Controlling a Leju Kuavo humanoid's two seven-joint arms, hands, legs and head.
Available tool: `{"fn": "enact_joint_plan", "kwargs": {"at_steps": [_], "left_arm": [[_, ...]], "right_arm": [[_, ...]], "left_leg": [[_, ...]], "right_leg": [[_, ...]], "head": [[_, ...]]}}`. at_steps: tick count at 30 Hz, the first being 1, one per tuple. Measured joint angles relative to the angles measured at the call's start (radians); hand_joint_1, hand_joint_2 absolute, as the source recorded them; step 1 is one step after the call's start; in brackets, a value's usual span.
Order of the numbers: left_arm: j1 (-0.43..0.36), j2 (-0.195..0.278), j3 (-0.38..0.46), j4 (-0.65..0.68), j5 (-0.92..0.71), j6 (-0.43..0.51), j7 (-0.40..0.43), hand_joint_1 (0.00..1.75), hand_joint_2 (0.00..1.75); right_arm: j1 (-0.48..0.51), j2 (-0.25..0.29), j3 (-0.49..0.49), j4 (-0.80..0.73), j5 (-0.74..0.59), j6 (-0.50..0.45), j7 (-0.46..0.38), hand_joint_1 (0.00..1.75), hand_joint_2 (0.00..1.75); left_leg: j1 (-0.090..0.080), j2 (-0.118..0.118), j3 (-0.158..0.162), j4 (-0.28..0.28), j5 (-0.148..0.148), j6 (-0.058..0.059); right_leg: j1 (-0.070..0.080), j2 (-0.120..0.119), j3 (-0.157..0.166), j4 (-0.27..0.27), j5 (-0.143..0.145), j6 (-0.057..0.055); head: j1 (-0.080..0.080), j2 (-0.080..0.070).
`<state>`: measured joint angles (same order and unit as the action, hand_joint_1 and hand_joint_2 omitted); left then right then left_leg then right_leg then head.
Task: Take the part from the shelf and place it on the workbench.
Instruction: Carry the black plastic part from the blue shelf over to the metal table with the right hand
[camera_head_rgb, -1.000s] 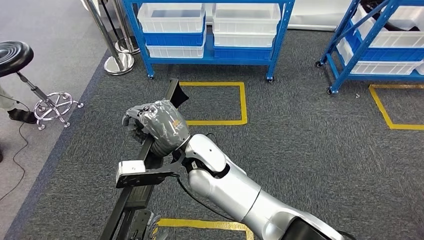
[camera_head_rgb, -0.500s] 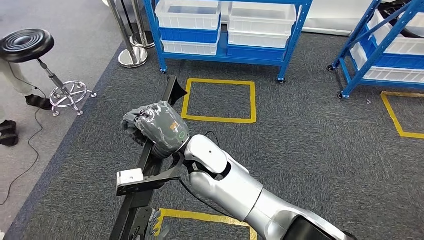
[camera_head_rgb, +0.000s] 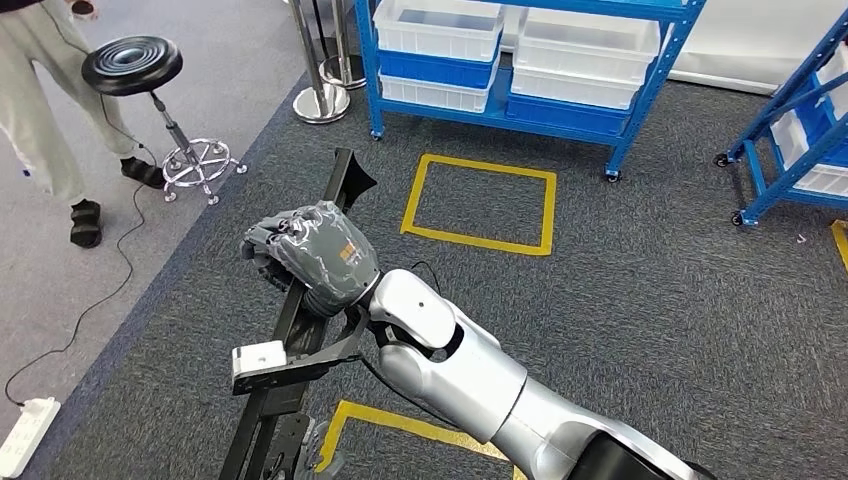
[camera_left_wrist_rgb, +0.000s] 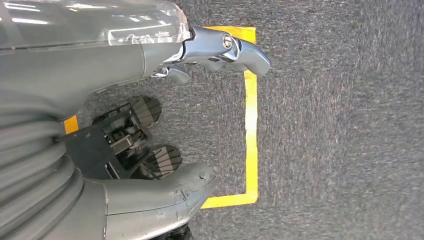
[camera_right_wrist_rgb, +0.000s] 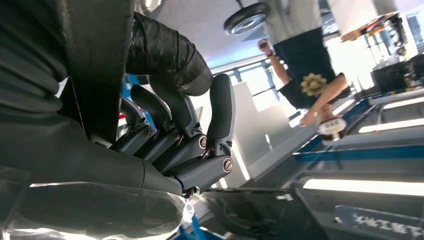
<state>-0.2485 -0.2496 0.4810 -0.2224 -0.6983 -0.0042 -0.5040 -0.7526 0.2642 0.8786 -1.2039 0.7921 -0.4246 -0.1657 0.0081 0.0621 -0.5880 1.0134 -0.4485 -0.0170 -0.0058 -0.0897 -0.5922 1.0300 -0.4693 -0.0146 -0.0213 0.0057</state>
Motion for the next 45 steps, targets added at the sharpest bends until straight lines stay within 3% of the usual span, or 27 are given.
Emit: {"fn": "enact_joint_plan", "kwargs": {"at_steps": [3, 5, 6, 8, 9, 10, 11, 12, 14, 16, 18, 19, 21, 23, 25, 26, 27, 29, 31, 34, 36, 38, 40, 41, 42, 44, 45], "left_arm": [[-0.001, 0.000, 0.000, 0.000, 0.002, 0.000, 0.000, 0.00, 1.75], [-0.002, -0.003, 0.000, 0.000, 0.005, 0.000, -0.002, 0.00, 1.75], [-0.004, -0.005, 0.000, 0.000, 0.006, 0.000, -0.003, 0.00, 1.75], [-0.008, -0.009, 0.000, 0.000, 0.008, 0.000, -0.004, 0.00, 1.75], [-0.010, -0.011, 0.000, 0.000, 0.008, -0.001, -0.005, 0.00, 1.75], [-0.010, -0.012, 0.000, 0.000, 0.008, -0.001, -0.005, 0.00, 1.75], [-0.010, -0.013, 0.000, 0.000, 0.008, -0.001, -0.005, 0.00, 1.75], [-0.010, -0.014, 0.000, 0.000, 0.008, -0.001, -0.005, 0.00, 1.75], [-0.012, -0.017, 0.000, 0.000, 0.008, -0.001, -0.005, 0.00, 1.75], [-0.014, -0.020, 0.000, 0.000, 0.008, -0.001, -0.006, 0.00, 1.75], [-0.013, -0.021, 0.000, 0.000, 0.008, -0.001, -0.006, 0.00, 1.75], [-0.012, -0.021, 0.000, 0.000, 0.008, -0.001, -0.007, 0.00, 1.75], [-0.014, -0.022, 0.000, 0.000, 0.008, -0.001, -0.008, 0.00, 1.75], [-0.017, -0.022, 0.000, 0.000, 0.008, -0.001, -0.008, 0.00, 1.75], [-0.018, -0.022, 0.000, 0.000, 0.009, -0.001, -0.006, 0.00, 1.75], [-0.017, -0.022, 0.000, 0.000, 0.009, -0.001, -0.006, 0.00, 1.75], [-0.017, -0.022, 0.000, 0.000, 0.009, -0.001, -0.005, 0.00, 1.75], [-0.019, -0.022, 0.000, 0.000, 0.009, -0.001, -0.005, 0.00, 1.75], [-0.022, -0.023, 0.000, 0.000, 0.009, -0.001, -0.005, 0.00, 1.75], [-0.022, -0.024, 0.000, 0.000, 0.010, -0.001, -0.006, 0.00, 1.75], [-0.022, -0.025, 0.000, 0.000, 0.011, -0.001, -0.006, 0.00, 1.75], [-0.024, -0.026, 0.000, 0.000, 0.011, -0.001, -0.007, 0.00, 1.75], [-0.023, -0.026, 0.000, 0.000, 0.011, -0.001, -0.006, 0.00, 1.75], [-0.023, -0.026, 0.000, 0.000, 0.011, -0.001, -0.006, 0.00, 1.75], [-0.022, -0.026, 0.000, 0.000, 0.011, -0.001, -0.006, 0.00, 1.75], [-0.022, -0.027, 0.000, 0.000, 0.011, -0.001, -0.006, 0.00, 1.75], [-0.023, -0.028, 0.000, 0.000, 0.011, -0.001, -0.006, 0.00, 1.75]], "right_arm": [[-0.001, 0.000, 0.000, -0.003, 0.005, 0.002, 0.001, 1.71, 1.75], [-0.004, 0.000, 0.001, -0.006, 0.011, 0.006, 0.004, 1.71, 1.75], [-0.007, 0.000, 0.001, -0.008, 0.013, 0.009, 0.005, 1.71, 1.75], [-0.010, -0.004, 0.001, -0.010, 0.016, 0.013, 0.009, 1.71, 1.75], [-0.010, -0.007, 0.002, -0.009, 0.017, 0.014, 0.010, 1.71, 1.75], [-0.009, -0.009, 0.002, -0.009, 0.019, 0.015, 0.011, 1.71, 1.75], [-0.009, -0.011, 0.003, -0.009, 0.020, 0.016, 0.011, 1.71, 1.75], [-0.010, -0.011, 0.003, -0.009, 0.020, 0.016, 0.011, 1.71, 1.75], [-0.013, -0.012, 0.004, -0.010, 0.020, 0.016, 0.012, 1.71, 1.75], [-0.016, -0.012, 0.004, -0.010, 0.020, 0.017, 0.012, 1.71, 1.75], [-0.018, -0.011, 0.005, -0.011, 0.021, 0.019, 0.013, 1.71, 1.75], [-0.019, -0.010, 0.005, -0.011, 0.022, 0.021, 0.013, 1.71, 1.75], [-0.025, -0.008, 0.007, -0.012, 0.023, 0.026, 0.014, 1.71, 1.75], [-0.029, -0.007, 0.007, -0.012, 0.023, 0.031, 0.014, 1.71, 1.75], [-0.029, -0.007, 0.008, -0.011, 0.023, 0.033, 0.015, 1.71, 1.75], [-0.029, -0.007, 0.008, -0.011, 0.023, 0.034, 0.015, 1.71, 1.75], [-0.030, -0.007, 0.009, -0.011, 0.024, 0.034, 0.015, 1.71, 1.75], [-0.032, -0.005, 0.009, -0.011, 0.025, 0.035, 0.016, 1.71, 1.75], [-0.036, -0.004, 0.009, -0.012, 0.028, 0.038, 0.017, 1.71, 1.75], [-0.039, -0.003, 0.010, -0.012, 0.034, 0.042, 0.019, 1.71, 1.75], [-0.042, -0.002, 0.011, -0.012, 0.035, 0.043, 0.019, 1.71, 1.75], [-0.044, -0.003, 0.012, -0.012, 0.036, 0.044, 0.020, 1.71, 1.75], [-0.041, -0.007, 0.012, -0.010, 0.035, 0.044, 0.020, 1.71, 1.75], [-0.040, -0.008, 0.012, -0.009, 0.035, 0.044, 0.020, 1.71, 1.75], [-0.040, -0.009, 0.012, -0.009, 0.035, 0.044, 0.020, 1.71, 1.75], [-0.041, -0.009, 0.012, -0.009, 0.035, 0.044, 0.020, 1.71, 1.75], [-0.042, -0.009, 0.012, -0.009, 0.035, 0.044, 0.020, 1.71, 1.75]], "left_leg": [[-0.002, -0.022, -0.004, -0.003, 0.005, 0.016], [0.002, -0.039, -0.004, -0.012, 0.014, 0.031], [0.004, -0.048, -0.005, -0.016, 0.019, 0.039], [0.003, -0.067, -0.010, -0.016, 0.023, 0.048], [0.002, -0.079, -0.012, -0.015, 0.024, 0.049], [0.001, -0.092, -0.014, -0.013, 0.025, 0.050], [0.000, -0.106, -0.015, -0.010, 0.025, 0.050], [0.000, -0.120, -0.016, -0.006, 0.024, 0.049], [-0.001, -0.145, -0.021, 0.005, 0.020, 0.043], [0.001, -0.167, -0.033, 0.014, 0.020, 0.032], [0.005, -0.187, -0.041, 0.012, 0.025, 0.019], [0.005, -0.183, -0.044, 0.014, 0.024, 0.013], [0.002, -0.142, -0.066, 0.058, -0.003, 0.003], [0.003, -0.088, -0.120, 0.174, -0.061, -0.007], [0.007, -0.071, -0.170, 0.276, -0.095, -0.015], [0.008, -0.067, -0.173, 0.281, -0.086, -0.016], [0.009, -0.063, -0.154, 0.245, -0.061, -0.016], [0.004, -0.031, -0.077, 0.102, 0.001, -0.010], [-0.005, -0.005, -0.029, 0.009, 0.026, 0.003], [-0.006, -0.027, -0.028, -0.005, 0.028, 0.022], [0.000, -0.047, -0.024, -0.015, 0.035, 0.035], [0.001, -0.067, -0.023, -0.019, 0.038, 0.044], [0.000, -0.090, -0.024, -0.017, 0.038, 0.047], [-0.001, -0.104, -0.025, -0.015, 0.038, 0.047], [-0.001, -0.120, -0.025, -0.012, 0.037, 0.046], [0.000, -0.149, -0.026, -0.003, 0.032, 0.042], [-0.001, -0.162, -0.029, 0.005, 0.029, 0.038]], "right_leg": [[0.002, -0.018, 0.001, -0.002, 0.000, 0.012], [-0.001, 0.004, -0.008, 0.021, -0.022, 0.021], [-0.003, 0.028, -0.023, 0.059, -0.048, 0.024], [-0.005, 0.074, -0.080, 0.185, -0.114, 0.025], [-0.005, 0.083, -0.109, 0.245, -0.136, 0.024], [-0.005, 0.087, -0.127, 0.278, -0.140, 0.024], [-0.006, 0.089, -0.125, 0.273, -0.123, 0.022], [-0.006, 0.094, -0.104, 0.228, -0.088, 0.020], [-0.009, 0.129, -0.042, 0.095, -0.024, 0.014], [-0.011, 0.162, -0.013, 0.027, -0.007, 0.012], [-0.011, 0.154, -0.012, 0.020, -0.008, 0.008], [-0.011, 0.143, -0.010, 0.015, -0.005, 0.003], [-0.017, 0.117, -0.005, 0.006, 0.000, -0.007], [-0.015, 0.090, -0.003, 0.003, 0.000, -0.013], [-0.013, 0.062, -0.003, 0.004, -0.003, -0.015], [-0.013, 0.049, -0.003, 0.004, -0.004, -0.014], [-0.013, 0.037, -0.001, 0.004, -0.005, -0.013], [-0.010, 0.016, 0.004, 0.004, -0.010, -0.009], [-0.005, -0.001, 0.008, 0.003, -0.013, -0.001], [-0.001, -0.021, 0.015, -0.002, -0.017, 0.014], [-0.004, 0.013, 0.004, 0.030, -0.046, 0.023], [-0.006, 0.065, -0.048, 0.145, -0.108, 0.024], [-0.006, 0.084, -0.113, 0.268, -0.151, 0.024], [-0.006, 0.087, -0.126, 0.284, -0.142, 0.023], [-0.007, 0.090, -0.119, 0.259, -0.113, 0.022], [-0.010, 0.116, -0.065, 0.131, -0.036, 0.017], [-0.013, 0.134, -0.040, 0.074, -0.013, 0.016]], "head": [[0.000, 0.000], [0.000, 0.000], [0.001, 0.000], [0.001, 0.000], [0.001, 0.000], [0.001, 0.000], [0.001, 0.000], [0.001, 0.000], [0.001, 0.000], [0.000, 0.000], [0.001, 0.000], [0.000, 0.000], [-0.002, 0.000], [-0.004, 0.000], [-0.004, 0.000], [-0.004, 0.000], [-0.004, 0.000], [-0.004, 0.000], [-0.004, 0.000], [-0.003, 0.000], [-0.003, 0.000], [-0.003, 0.000], [-0.002, 0.000], [-0.002, 0.000], [-0.002, 0.000], [-0.003, 0.000], [-0.003, 0.000]]}}
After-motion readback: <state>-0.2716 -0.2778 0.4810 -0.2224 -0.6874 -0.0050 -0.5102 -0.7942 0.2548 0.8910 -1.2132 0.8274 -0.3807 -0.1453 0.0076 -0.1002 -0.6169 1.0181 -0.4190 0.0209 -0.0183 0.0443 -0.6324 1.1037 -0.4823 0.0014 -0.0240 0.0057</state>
